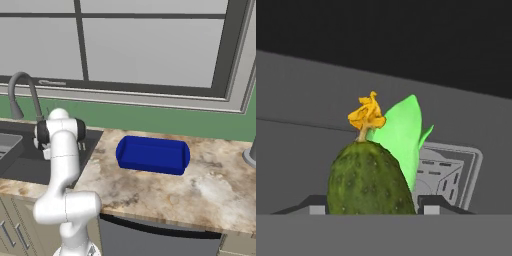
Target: Pick up all produce items and place them in the sink. Turn on the sink faucet to wash them. Then turn the sink off and put them in the tray.
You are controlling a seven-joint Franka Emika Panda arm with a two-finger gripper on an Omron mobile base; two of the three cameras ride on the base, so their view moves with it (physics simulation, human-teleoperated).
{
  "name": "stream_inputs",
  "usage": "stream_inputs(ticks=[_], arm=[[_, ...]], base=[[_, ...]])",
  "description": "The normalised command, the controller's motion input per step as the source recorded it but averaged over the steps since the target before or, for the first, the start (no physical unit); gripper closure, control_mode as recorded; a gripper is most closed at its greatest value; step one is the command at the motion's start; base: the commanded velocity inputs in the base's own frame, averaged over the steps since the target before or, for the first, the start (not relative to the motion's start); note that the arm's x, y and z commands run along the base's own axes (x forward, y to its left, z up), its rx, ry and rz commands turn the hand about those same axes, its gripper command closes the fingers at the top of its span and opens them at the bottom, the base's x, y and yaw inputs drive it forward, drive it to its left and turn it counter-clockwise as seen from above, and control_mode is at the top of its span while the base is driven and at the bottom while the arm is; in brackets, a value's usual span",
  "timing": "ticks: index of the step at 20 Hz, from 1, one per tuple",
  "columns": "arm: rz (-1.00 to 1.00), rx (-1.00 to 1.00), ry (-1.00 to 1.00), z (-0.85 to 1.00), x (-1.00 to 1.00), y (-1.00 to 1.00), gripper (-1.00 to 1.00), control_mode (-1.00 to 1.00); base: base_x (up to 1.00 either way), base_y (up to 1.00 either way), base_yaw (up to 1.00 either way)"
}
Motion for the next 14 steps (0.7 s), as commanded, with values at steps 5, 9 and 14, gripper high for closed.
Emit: stream_inputs(ticks=[5,9,14], arm=[[-0.02,-0.01,0.04,-0.28,0.0,0.0,1.0,-1.0],[-0.02,-0.02,0.05,-0.29,0.05,0.0,1.0,-1.0],[0.0,0.0,0.06,-0.25,0.04,0.0,1.0,-1.0]], base=[[0.0,0.0,0.0],[0.0,0.0,0.0],[0.0,0.0,0.0]])
